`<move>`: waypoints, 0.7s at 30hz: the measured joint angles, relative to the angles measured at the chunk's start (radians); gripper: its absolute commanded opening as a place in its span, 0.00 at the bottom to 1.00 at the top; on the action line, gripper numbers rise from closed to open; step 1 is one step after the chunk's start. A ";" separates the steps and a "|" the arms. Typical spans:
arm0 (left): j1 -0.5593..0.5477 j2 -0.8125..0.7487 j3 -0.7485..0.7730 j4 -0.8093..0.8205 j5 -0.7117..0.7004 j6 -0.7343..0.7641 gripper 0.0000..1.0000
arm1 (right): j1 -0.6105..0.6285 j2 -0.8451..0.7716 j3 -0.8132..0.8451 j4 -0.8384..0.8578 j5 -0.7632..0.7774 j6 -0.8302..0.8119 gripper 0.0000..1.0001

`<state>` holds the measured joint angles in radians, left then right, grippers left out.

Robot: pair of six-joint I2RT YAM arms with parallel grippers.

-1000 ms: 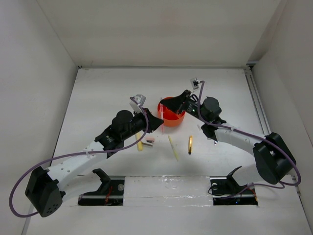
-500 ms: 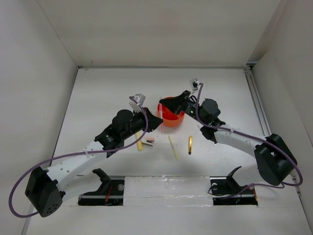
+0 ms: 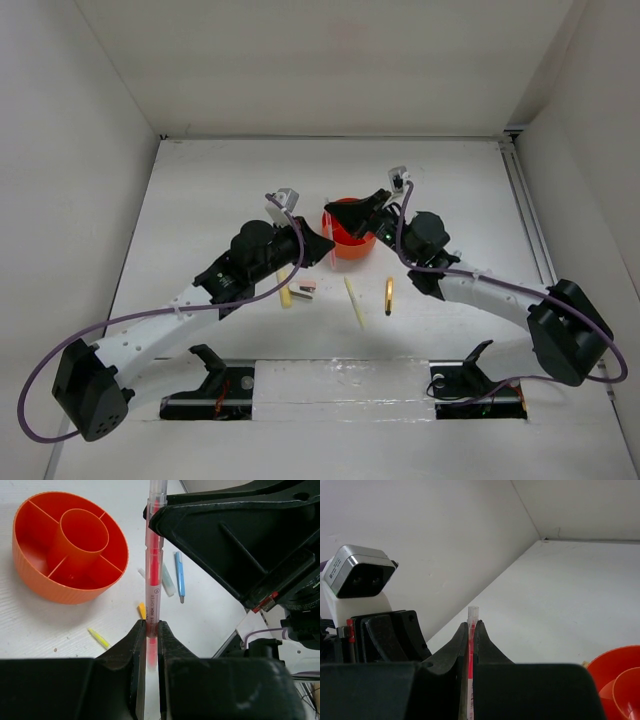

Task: Sort the stationery into containers
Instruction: Close the pen cap on the pen.

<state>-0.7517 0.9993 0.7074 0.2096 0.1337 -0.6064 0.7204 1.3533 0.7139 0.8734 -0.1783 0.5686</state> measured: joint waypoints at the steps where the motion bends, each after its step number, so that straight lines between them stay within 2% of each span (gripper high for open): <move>1: 0.000 0.000 0.000 -0.002 -0.002 0.005 0.00 | -0.002 0.000 0.000 -0.002 -0.003 0.000 0.00; 4: -0.001 0.000 0.002 -0.012 -0.018 0.026 0.00 | -0.014 0.006 0.023 -0.043 -0.026 0.008 0.00; 13: 0.000 -0.013 0.002 -0.013 -0.071 0.079 0.00 | -0.026 0.014 0.168 -0.313 -0.068 -0.002 0.00; 21: -0.007 -0.014 0.002 -0.052 -0.066 0.093 0.00 | -0.012 -0.012 0.116 -0.313 -0.032 -0.027 0.00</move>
<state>-0.7589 0.9852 0.7097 0.1577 0.0673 -0.5129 0.7086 1.3411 0.8299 0.5602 -0.2104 0.5415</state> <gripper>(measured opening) 0.047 0.041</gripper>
